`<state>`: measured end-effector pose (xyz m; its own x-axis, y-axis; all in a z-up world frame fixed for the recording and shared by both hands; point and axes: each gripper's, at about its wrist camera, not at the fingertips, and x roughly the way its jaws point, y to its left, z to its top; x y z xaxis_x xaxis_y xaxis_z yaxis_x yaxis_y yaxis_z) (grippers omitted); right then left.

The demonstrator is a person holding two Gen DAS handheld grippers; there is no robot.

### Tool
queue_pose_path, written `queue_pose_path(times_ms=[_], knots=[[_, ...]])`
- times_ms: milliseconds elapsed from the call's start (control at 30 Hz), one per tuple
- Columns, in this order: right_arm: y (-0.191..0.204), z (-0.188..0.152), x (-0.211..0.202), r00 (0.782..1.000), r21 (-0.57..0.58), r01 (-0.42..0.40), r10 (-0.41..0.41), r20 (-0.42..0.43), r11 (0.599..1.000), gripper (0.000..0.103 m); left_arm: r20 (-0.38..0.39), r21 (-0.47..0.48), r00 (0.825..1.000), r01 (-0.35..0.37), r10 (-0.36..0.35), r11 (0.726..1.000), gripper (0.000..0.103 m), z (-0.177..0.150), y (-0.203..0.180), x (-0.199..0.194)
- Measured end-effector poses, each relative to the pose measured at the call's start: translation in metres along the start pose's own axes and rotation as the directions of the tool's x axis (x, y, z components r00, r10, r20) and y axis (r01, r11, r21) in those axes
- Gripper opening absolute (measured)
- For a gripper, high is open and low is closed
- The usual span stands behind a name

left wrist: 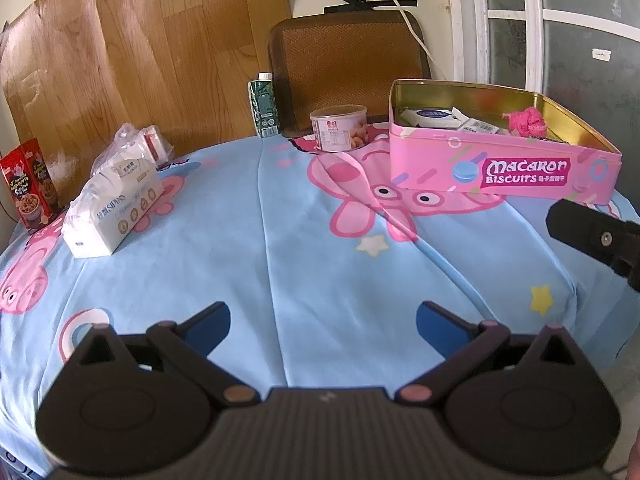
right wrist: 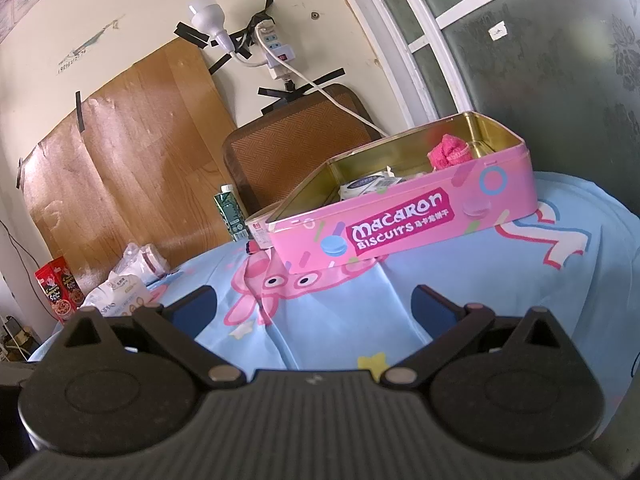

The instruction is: Organize soft objects

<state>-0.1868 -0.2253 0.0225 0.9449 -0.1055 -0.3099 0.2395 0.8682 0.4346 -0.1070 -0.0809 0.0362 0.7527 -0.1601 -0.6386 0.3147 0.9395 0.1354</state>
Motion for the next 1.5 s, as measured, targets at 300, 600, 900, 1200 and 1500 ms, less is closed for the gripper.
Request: queue_pose_path(times_ms=[300, 600, 900, 1200, 1500], knots=[[0.0001, -0.0004, 0.0001, 1.000, 0.001, 0.001, -0.001, -0.001, 1.000, 0.103, -0.008, 0.002, 1.000, 0.001, -0.001, 1.000, 0.103, -0.0003, -0.0009, 0.0006], [-0.0001, -0.0001, 0.0003, 1.000, 0.001, 0.000, 0.000, -0.002, 1.000, 0.103, -0.012, 0.010, 1.000, 0.001, -0.001, 1.000, 0.103, -0.0002, -0.0014, 0.0017], [0.0000, -0.0005, 0.0006, 1.000, 0.002, 0.001, -0.001, -0.003, 1.000, 0.103, -0.010, 0.015, 1.000, 0.000, 0.000, 1.000, 0.103, 0.0001, -0.0003, 0.0020], [0.0000, -0.0003, 0.0009, 1.000, 0.002, 0.002, -0.002, -0.003, 1.000, 0.103, -0.008, 0.017, 1.000, -0.002, 0.002, 1.000, 0.103, 0.0005, -0.0011, 0.0017], [-0.0002, -0.0008, 0.0005, 1.000, 0.003, 0.002, -0.002, -0.005, 1.000, 0.103, -0.009, 0.018, 1.000, -0.002, 0.002, 1.000, 0.103, 0.0006, -0.0012, 0.0019]])
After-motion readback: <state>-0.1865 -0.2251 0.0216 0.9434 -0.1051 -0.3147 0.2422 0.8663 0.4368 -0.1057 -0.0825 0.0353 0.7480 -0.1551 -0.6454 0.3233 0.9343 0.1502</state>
